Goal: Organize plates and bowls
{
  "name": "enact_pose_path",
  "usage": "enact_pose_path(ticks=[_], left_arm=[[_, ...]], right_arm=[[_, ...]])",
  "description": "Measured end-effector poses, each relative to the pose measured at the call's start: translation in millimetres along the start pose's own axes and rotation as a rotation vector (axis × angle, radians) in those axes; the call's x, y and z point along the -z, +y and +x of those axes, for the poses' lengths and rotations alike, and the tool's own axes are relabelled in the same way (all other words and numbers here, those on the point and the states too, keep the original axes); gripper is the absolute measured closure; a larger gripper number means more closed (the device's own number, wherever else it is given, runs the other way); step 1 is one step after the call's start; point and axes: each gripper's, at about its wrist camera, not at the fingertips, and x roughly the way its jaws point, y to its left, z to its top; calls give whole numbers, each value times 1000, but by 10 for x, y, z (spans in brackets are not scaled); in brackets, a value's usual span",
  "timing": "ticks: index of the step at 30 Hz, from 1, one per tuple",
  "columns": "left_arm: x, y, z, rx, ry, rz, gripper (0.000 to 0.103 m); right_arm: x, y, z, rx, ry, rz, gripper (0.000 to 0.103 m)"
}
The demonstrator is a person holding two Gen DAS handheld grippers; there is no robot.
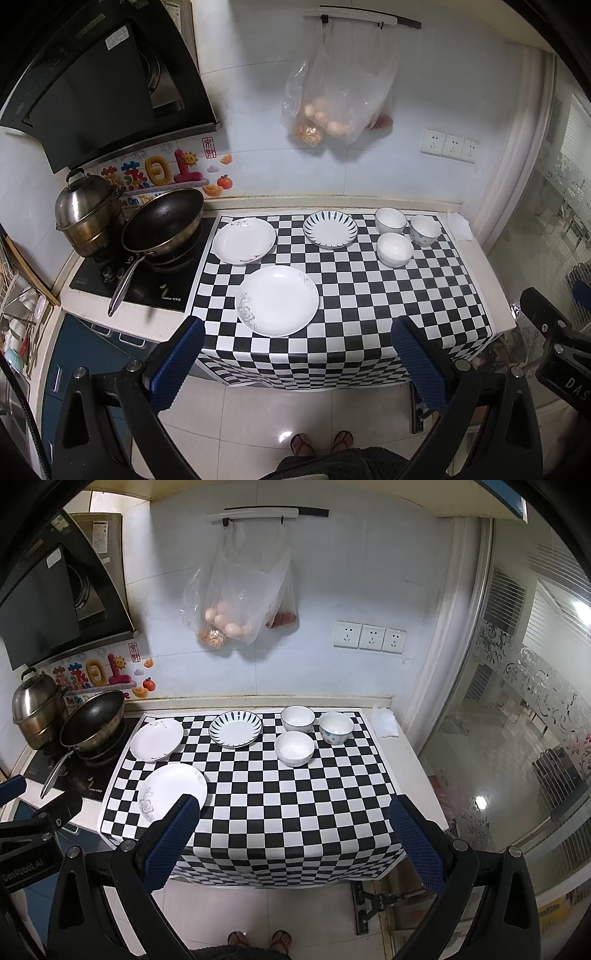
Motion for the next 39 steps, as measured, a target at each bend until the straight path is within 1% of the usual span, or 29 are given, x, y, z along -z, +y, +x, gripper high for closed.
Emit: enact_pose_path(ticks=[12, 15, 18, 21, 22, 24, 25, 26, 29, 33, 34, 36, 39], left_arm=[[4, 0, 18, 2, 2, 2, 0], [-42, 48, 174, 4, 16, 2, 0], [-65, 254, 533, 7, 57, -26, 0], [-34, 501, 1011, -30, 122, -46, 0], [-16, 624, 1234, -47, 160, -58, 0], [46, 799, 1569, -52, 210, -90, 0], [80, 885, 1754, -55, 245, -105, 0], [118, 996, 1988, -39, 299, -128, 0], [227, 1223, 2519, -2, 409, -184, 0], [283, 1375, 2995, 36, 496, -233, 0], [281, 1406, 3117, 45, 516, -243, 0], [276, 1479, 3336, 57, 542, -263, 0], [266, 1573, 3692, 62, 587, -282, 0]], right_arm=[[-84, 89, 85, -6, 3, 2, 0], [-90, 105, 198, -33, 16, 23, 0], [-56, 147, 455, -98, 53, 67, 0], [24, 256, 962, -175, 135, 106, 0], [60, 321, 1173, -186, 170, 110, 0], [145, 436, 1546, -213, 228, 110, 0], [196, 525, 1804, -223, 268, 108, 0], [251, 592, 1973, -221, 296, 105, 0], [389, 843, 2600, -242, 382, 89, 0], [525, 1099, 3352, -306, 499, 114, 0], [565, 1168, 3563, -316, 540, 129, 0], [617, 1263, 3844, -335, 583, 155, 0], [646, 1377, 4157, -364, 636, 172, 0]])
